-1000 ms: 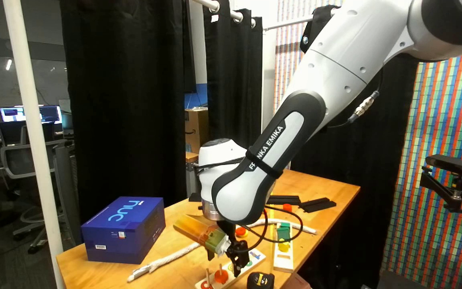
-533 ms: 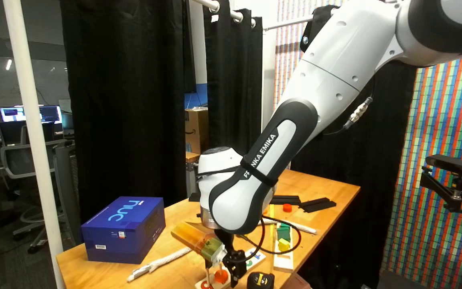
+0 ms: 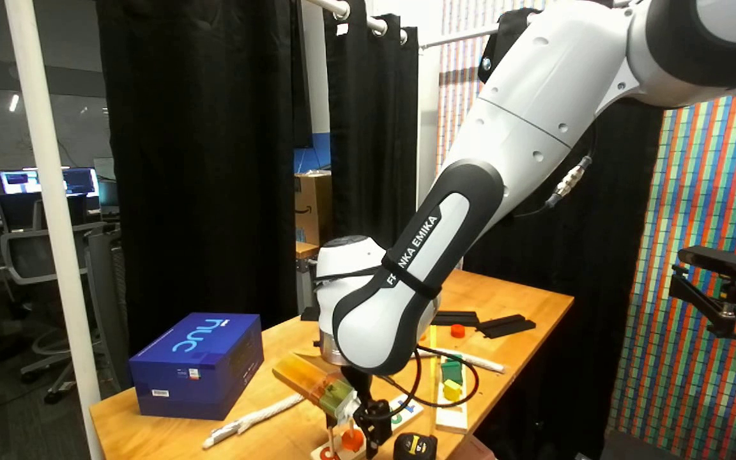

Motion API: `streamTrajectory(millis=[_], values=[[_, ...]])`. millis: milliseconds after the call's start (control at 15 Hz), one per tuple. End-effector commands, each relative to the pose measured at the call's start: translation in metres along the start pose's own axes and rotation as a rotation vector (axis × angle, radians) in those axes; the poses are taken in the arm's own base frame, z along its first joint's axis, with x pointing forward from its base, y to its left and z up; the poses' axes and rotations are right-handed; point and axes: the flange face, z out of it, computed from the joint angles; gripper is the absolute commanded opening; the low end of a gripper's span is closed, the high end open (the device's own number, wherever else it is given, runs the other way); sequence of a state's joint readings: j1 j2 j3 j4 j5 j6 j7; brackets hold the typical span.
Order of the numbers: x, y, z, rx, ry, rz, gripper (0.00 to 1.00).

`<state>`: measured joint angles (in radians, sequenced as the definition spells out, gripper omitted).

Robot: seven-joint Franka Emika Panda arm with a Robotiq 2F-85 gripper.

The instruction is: Move the wooden object forward and then remove the orange circle.

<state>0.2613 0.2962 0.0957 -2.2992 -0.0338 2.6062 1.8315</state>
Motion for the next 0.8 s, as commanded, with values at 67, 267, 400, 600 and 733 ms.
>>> streamTrajectory(millis=[67,267,400,600,733], values=[[-0.0026,-0.0036,-0.0047,0.033,-0.012,0.013,1.0],[-0.0027,-0.0042,-0.0051,0.043,-0.008,0.009,0.66],[-0.0026,-0.0042,-0.0054,0.045,-0.006,0.007,0.49],[-0.0027,-0.0045,-0.0066,0.05,-0.005,0.003,0.27],[-0.0031,-0.0052,-0.0084,0.056,-0.005,0.001,0.19]])
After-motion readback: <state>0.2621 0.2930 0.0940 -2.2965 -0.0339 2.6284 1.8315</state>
